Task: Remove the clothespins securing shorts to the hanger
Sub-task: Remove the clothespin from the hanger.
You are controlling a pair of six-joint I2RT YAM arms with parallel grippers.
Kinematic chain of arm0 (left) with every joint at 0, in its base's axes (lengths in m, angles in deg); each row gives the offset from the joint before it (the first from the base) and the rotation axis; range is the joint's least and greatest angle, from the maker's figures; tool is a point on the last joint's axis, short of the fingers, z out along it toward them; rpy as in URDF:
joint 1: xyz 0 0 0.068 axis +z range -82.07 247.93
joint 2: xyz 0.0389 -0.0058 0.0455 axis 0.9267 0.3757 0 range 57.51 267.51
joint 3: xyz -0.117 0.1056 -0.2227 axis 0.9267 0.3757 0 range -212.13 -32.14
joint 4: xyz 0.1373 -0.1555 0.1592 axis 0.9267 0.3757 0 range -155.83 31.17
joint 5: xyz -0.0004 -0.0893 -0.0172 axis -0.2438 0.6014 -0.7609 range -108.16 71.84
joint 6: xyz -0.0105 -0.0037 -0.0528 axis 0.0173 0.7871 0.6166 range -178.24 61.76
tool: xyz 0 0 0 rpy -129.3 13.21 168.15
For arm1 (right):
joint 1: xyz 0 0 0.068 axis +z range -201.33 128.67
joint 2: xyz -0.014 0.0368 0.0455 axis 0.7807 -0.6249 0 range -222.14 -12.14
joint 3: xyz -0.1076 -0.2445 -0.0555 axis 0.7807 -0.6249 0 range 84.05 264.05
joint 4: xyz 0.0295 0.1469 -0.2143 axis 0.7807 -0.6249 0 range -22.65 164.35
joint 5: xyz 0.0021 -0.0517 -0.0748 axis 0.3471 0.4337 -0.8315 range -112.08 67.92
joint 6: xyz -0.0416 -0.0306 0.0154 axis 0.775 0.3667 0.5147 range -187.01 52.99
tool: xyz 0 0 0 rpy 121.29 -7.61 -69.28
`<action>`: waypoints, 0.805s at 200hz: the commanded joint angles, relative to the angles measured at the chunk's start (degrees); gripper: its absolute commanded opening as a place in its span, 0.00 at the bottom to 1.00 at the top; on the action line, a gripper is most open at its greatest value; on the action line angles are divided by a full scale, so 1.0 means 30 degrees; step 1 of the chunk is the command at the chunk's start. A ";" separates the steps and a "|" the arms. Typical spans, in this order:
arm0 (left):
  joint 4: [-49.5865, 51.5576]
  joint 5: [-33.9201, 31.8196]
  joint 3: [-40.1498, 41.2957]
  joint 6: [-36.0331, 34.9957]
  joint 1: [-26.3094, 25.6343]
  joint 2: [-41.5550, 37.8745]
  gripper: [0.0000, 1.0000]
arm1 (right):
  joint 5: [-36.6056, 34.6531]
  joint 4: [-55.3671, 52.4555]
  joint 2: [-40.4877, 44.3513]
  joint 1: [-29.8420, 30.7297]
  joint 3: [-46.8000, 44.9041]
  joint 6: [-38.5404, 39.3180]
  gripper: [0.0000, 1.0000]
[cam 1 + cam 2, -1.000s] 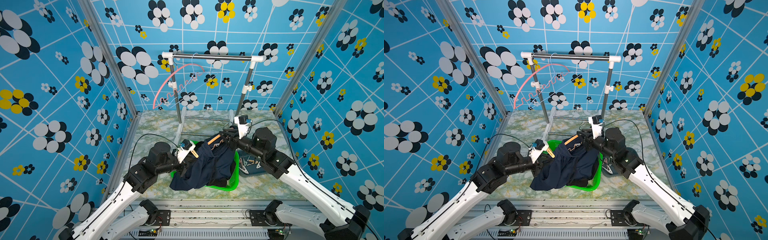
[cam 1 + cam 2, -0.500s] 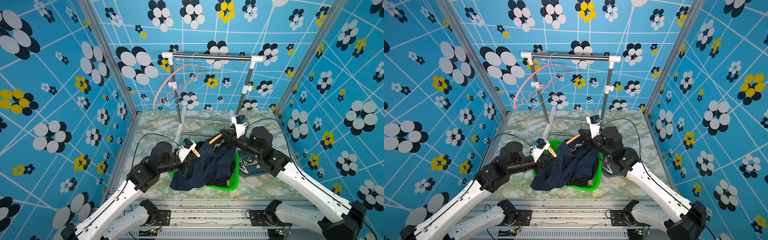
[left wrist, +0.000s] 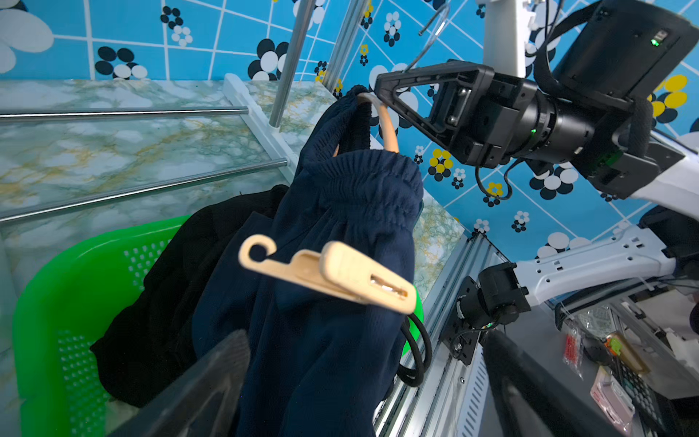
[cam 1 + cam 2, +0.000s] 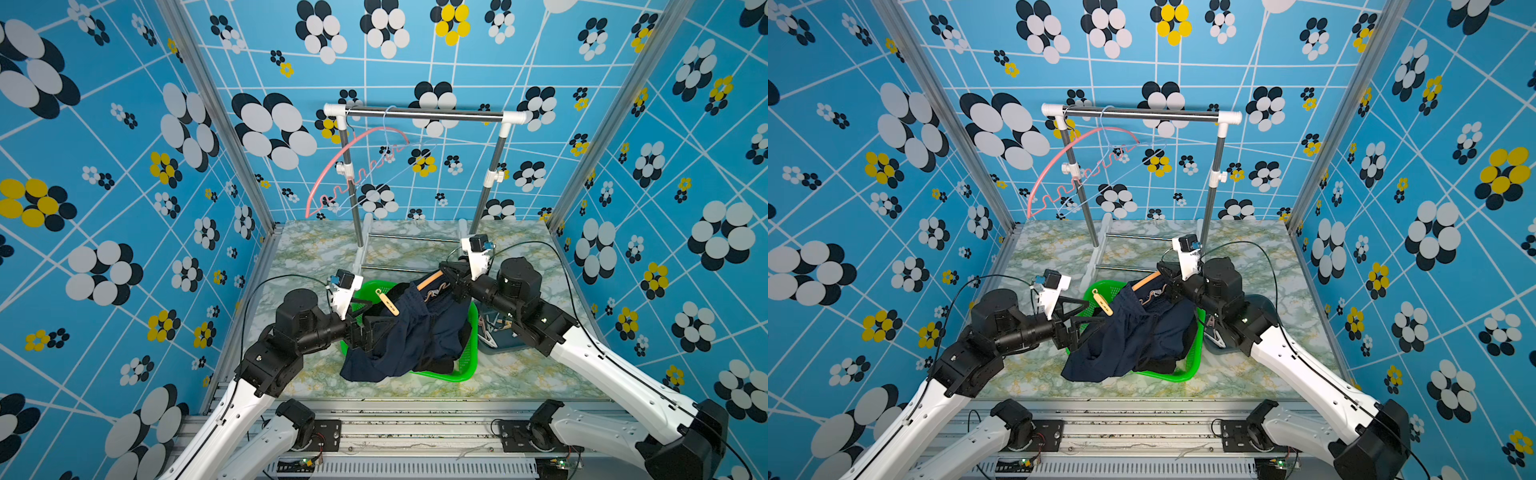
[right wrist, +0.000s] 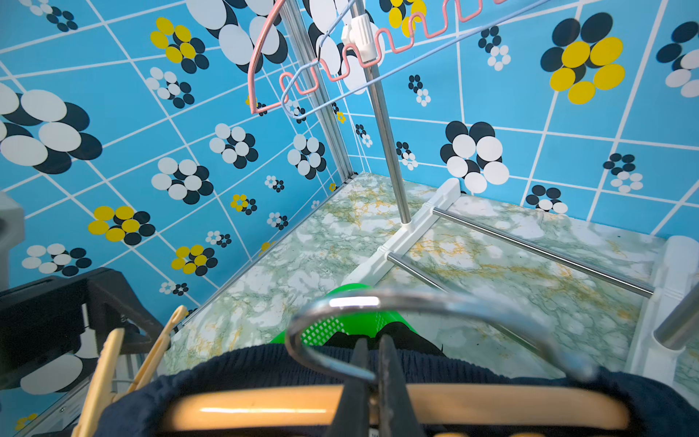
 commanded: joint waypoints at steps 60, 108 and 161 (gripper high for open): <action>-0.6341 0.4140 0.0716 0.7051 0.2285 0.1542 0.92 | 0.0449 0.1574 0.0412 0.0112 0.0193 -0.0365 0.00; -0.8085 0.4942 0.1343 0.8242 0.2281 0.2568 0.87 | 0.0563 0.1518 0.0162 0.0136 0.0364 -0.0454 0.00; -0.9620 0.5855 0.1866 0.9089 0.2272 0.3041 0.79 | 0.0454 0.1488 -0.0085 0.0099 0.0471 -0.0488 0.00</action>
